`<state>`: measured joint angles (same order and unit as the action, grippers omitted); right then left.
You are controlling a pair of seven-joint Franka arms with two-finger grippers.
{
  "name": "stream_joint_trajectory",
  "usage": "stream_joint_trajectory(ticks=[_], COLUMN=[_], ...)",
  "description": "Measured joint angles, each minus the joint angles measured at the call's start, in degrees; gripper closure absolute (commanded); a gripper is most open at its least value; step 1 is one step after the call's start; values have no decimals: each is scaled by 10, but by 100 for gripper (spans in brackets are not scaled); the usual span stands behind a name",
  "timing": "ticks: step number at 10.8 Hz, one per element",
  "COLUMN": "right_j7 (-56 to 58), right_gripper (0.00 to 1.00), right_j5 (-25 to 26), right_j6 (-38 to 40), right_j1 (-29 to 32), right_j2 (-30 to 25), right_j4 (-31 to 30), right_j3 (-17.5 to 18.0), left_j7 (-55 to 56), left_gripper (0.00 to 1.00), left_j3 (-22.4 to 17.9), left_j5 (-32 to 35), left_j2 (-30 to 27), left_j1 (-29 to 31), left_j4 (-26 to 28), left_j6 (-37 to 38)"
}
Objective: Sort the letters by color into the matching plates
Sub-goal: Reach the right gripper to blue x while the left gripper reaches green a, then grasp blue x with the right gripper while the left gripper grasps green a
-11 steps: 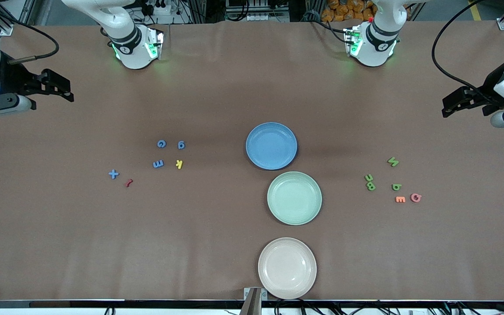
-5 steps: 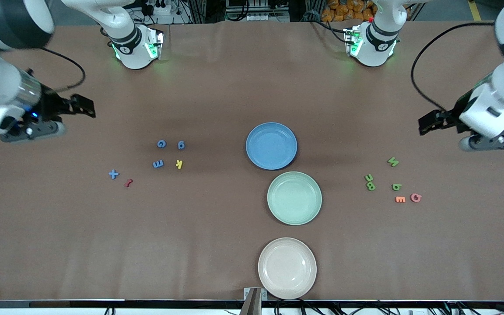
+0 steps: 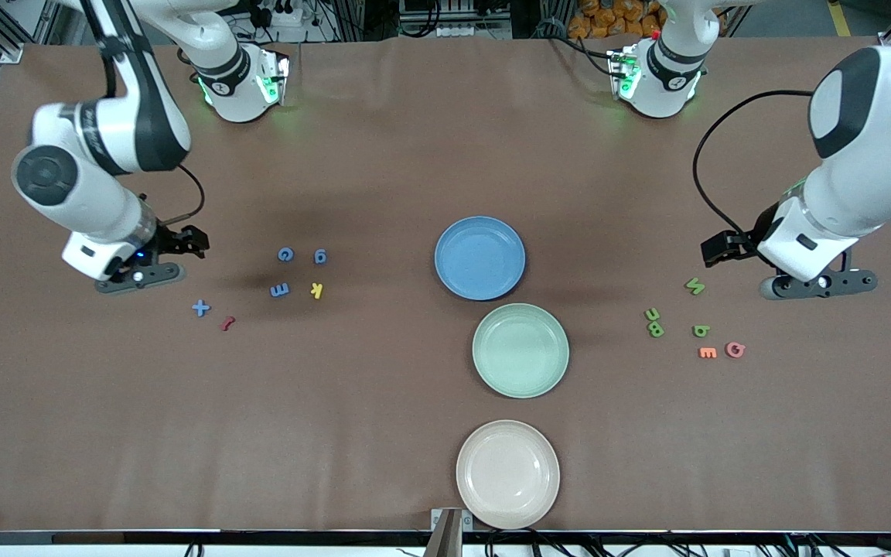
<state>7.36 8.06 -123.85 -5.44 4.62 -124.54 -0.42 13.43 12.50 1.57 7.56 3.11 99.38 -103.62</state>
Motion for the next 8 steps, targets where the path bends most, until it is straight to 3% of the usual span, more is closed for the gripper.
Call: stream_joint_trajectory(ticks=[3, 6, 8], right_j7=[149, 253, 277], right_gripper=[16, 25, 28], right_j5=[14, 14, 14], right_j6=[-97, -179, -206], right_j1=[20, 48, 60], right_j2=[62, 110, 149], right_j4=[-15, -22, -23], right_j3=[-2, -4, -4], left_j7=[25, 234, 386], left_gripper=[0, 0, 0], left_j3=[-3, -5, -2], left_j5=[0, 0, 38], left_j2=[-16, -11, 7], left_j1=[38, 61, 57], left_j4=[98, 183, 213], left_j6=[-79, -189, -235])
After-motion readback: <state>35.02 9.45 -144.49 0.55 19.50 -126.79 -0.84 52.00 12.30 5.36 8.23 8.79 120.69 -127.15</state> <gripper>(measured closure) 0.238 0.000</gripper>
